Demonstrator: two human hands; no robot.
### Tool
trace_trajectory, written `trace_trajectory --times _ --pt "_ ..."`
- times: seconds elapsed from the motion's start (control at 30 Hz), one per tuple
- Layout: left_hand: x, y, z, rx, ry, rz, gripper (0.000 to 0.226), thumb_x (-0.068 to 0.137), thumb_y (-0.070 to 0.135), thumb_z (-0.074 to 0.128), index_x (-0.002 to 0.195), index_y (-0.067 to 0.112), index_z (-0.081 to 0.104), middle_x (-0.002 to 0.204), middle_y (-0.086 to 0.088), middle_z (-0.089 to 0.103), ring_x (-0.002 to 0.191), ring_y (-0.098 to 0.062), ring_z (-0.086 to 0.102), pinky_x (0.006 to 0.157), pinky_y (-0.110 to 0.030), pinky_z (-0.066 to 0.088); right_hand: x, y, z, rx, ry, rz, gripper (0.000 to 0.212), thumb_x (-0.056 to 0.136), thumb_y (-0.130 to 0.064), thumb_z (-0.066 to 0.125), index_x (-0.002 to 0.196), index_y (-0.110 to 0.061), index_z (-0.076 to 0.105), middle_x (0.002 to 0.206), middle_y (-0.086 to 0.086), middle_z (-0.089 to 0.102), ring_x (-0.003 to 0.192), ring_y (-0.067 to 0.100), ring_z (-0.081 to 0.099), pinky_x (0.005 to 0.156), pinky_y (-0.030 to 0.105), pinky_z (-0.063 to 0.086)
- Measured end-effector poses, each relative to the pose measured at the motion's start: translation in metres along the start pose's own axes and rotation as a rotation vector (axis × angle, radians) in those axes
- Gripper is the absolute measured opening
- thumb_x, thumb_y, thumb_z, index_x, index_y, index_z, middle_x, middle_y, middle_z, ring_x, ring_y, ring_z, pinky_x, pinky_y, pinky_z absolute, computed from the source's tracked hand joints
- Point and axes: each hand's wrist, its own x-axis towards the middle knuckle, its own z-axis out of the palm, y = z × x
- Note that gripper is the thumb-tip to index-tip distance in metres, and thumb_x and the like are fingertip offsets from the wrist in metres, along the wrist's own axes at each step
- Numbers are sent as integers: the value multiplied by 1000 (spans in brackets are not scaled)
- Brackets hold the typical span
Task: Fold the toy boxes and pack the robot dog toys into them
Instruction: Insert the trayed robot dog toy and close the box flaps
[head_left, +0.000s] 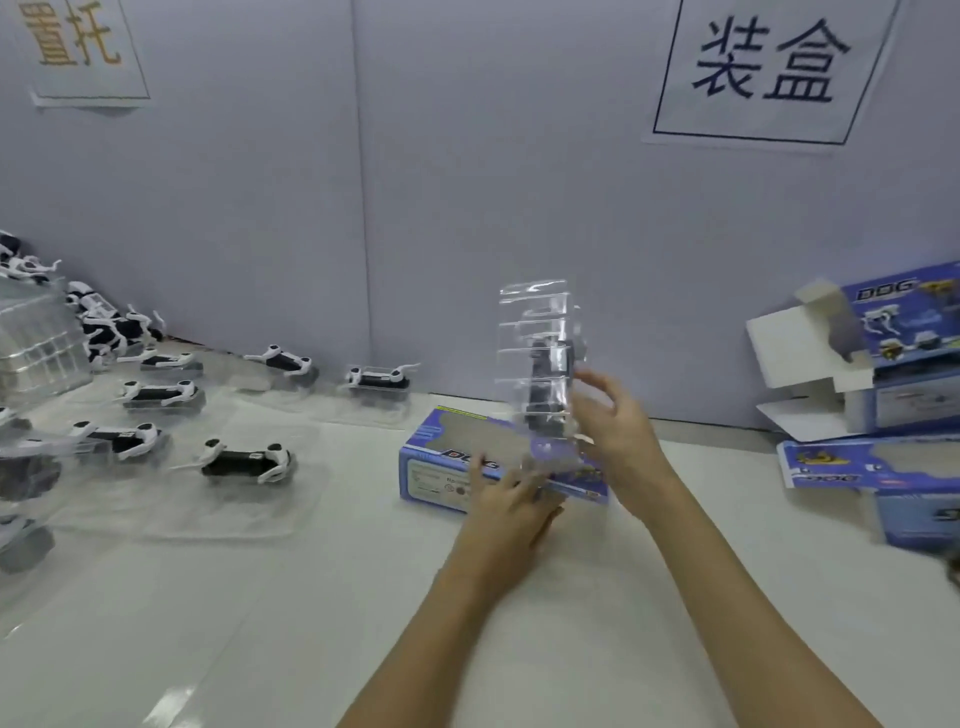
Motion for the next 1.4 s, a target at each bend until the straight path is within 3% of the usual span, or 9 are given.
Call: trace_trajectory --times 0.17,0.33,0.4,0.53,0.67,0.77,0.97,1.13,1.4 --pt "-2 -7 -6 -7 26 -146 41 69 5 82 94 31 64 129 4 62 118 -26 62 103 -71 34 8 32 -59 197 173 54 45 100 -22 68 143 -19 56 123 9 65 102 30 60 100 46 53" --pt "0 -21 -15 -21 212 -381 24 67 11 96 76 23 77 112 3 70 105 -23 70 106 -77 26 -2 63 -71 182 167 153 42 100 -17 68 140 -17 57 103 11 77 94 35 71 107 52 49" --pt "3 -25 -20 -61 264 -407 41 66 5 93 100 26 82 115 1 70 102 -21 71 111 -77 21 -6 67 -72 95 103 166 45 96 -21 73 139 -21 59 110 15 77 101 34 71 104 50 53" --pt "5 -31 -35 -366 256 -492 76 80 19 69 151 37 51 120 11 59 109 3 57 128 -53 -3 -15 62 -73 -114 -37 125 56 90 -28 80 137 -43 54 95 1 79 70 9 66 58 18 51" --pt "7 -29 -48 -611 221 -572 83 76 12 55 154 40 45 124 22 56 122 5 48 131 -48 -1 -21 55 -71 -193 -182 68 59 94 -28 76 141 -55 51 108 11 77 93 15 71 76 26 51" --pt "8 -24 -56 -725 125 -577 86 75 7 50 154 41 45 127 34 53 125 1 46 128 -58 11 -25 44 -72 -284 -344 69 65 87 -37 81 140 -61 51 113 12 73 102 20 73 89 30 53" --pt "5 -25 -65 -935 -44 -530 88 85 -11 41 152 46 46 151 28 48 149 -16 36 118 -71 25 -27 37 -75 -443 -429 35 67 89 -30 80 136 -68 51 100 -5 68 68 7 53 67 14 47" --pt "4 -28 -61 -901 -153 -491 91 91 -21 44 154 43 43 149 31 47 138 3 41 130 -50 17 -25 38 -89 -544 -338 35 63 87 -35 81 129 -72 53 103 -7 68 65 -1 51 73 9 48" --pt "1 -23 -52 -846 -208 -390 96 84 -27 43 157 34 40 156 30 41 150 4 29 131 -52 8 -17 49 -94 -794 -240 43 59 80 -33 78 125 -67 60 113 -16 64 94 4 62 83 20 51"
